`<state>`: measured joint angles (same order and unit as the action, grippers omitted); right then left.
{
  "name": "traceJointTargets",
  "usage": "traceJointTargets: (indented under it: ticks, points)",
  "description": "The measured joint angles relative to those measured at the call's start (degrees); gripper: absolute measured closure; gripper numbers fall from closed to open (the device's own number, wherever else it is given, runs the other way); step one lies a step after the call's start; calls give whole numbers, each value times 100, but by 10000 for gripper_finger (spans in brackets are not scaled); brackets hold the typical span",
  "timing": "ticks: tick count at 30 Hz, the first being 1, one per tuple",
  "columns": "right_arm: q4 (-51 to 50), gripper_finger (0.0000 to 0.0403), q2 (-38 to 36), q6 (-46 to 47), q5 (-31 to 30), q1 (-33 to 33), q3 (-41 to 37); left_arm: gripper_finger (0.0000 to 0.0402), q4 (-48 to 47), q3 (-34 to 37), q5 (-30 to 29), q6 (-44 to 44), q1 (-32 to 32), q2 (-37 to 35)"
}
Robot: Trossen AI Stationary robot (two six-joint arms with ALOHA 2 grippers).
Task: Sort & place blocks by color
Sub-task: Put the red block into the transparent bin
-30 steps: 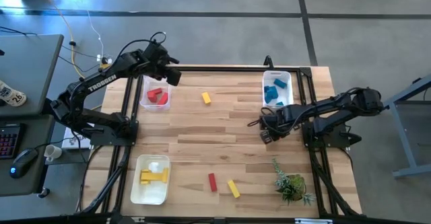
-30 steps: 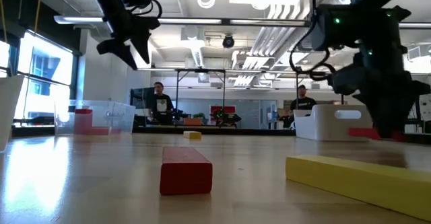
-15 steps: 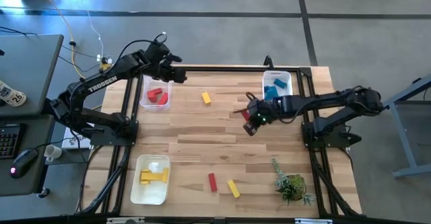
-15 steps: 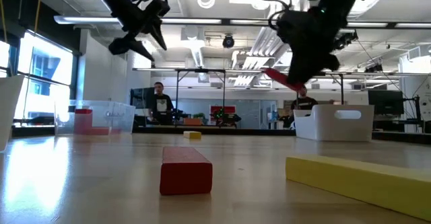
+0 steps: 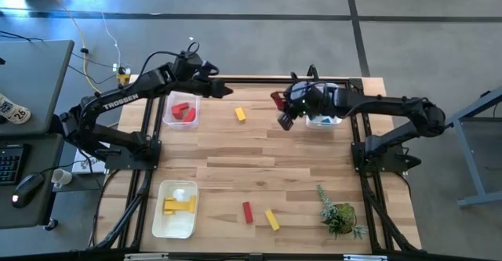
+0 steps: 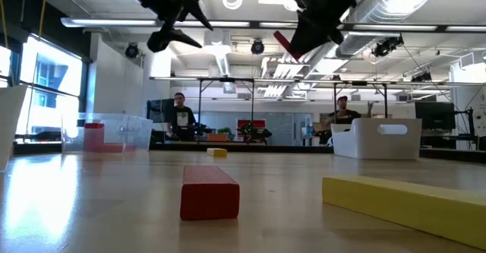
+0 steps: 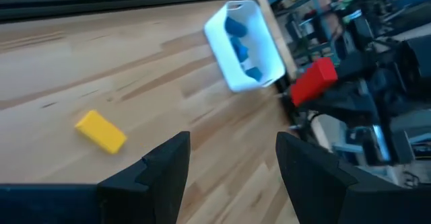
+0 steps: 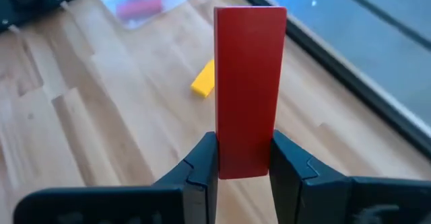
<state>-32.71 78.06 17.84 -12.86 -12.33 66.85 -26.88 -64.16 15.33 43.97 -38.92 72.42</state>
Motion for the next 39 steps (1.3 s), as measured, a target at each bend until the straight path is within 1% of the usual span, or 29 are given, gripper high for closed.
traceJointTargets:
  ticks: [5,10,12,14,18,21,26,34,39]
  points:
    - [19,333,0,-440,-1,-184,146,194,152,0,-54,109,230,0]
    - [375,333,149,-670,93,-203,157,194,196,0,-62,241,404,31]
    - [424,333,327,-744,258,-195,238,194,278,0,-67,251,462,99]
    - [381,333,549,-844,296,-174,415,194,408,0,-63,307,522,185]
    - [-95,333,1067,-1008,280,-145,906,194,570,0,-51,385,595,427]
    - [-445,333,1439,-1298,234,-124,1286,194,655,0,-49,408,614,608]
    - [-680,333,1983,-1624,235,-107,1724,194,799,0,-33,410,640,835]
    - [-618,333,2366,-1948,234,-35,2137,194,812,0,-52,409,634,1127]
    - [-534,333,2439,-2045,239,2,2263,194,1046,0,-53,449,634,1344]
